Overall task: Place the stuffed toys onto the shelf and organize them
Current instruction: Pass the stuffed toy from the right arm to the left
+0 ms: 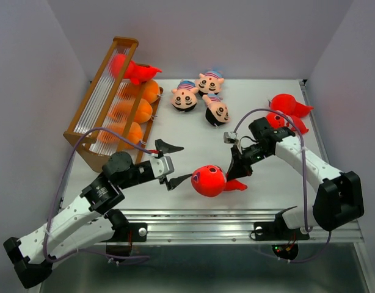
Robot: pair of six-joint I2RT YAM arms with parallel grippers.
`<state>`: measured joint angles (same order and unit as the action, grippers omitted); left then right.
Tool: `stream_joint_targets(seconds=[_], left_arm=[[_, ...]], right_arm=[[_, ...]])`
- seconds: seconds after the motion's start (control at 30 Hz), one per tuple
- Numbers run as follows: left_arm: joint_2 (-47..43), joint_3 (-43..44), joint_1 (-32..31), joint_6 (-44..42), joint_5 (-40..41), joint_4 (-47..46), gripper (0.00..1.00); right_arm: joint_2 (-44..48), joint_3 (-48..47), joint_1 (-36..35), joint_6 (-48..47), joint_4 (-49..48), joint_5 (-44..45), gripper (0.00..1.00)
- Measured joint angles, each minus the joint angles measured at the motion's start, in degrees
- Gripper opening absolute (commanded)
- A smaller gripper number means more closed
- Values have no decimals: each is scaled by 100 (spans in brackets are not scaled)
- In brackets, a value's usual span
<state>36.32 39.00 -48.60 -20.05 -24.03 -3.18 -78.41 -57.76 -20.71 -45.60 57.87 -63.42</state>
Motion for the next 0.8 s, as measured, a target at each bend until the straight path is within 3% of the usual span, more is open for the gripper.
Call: stream_joint_targets(seconds=[0.27,0.67,0.77,0.8], left_arm=[[551,-7,-542,-461,-479,17,95],[1329,-92,-984,-496,-988,-190,91],[1622,-96,-1021,-501,-848,-295,84],[1692,-96,-1023,-501,-765,-350,77]], right_arm=[[-153,-72,0,-160,219,11,1],[-433,-516,0,-616,706,103,1],[-490,-654,0,-728,837,160,1],[-503,-669,0,-763,896,173,1]])
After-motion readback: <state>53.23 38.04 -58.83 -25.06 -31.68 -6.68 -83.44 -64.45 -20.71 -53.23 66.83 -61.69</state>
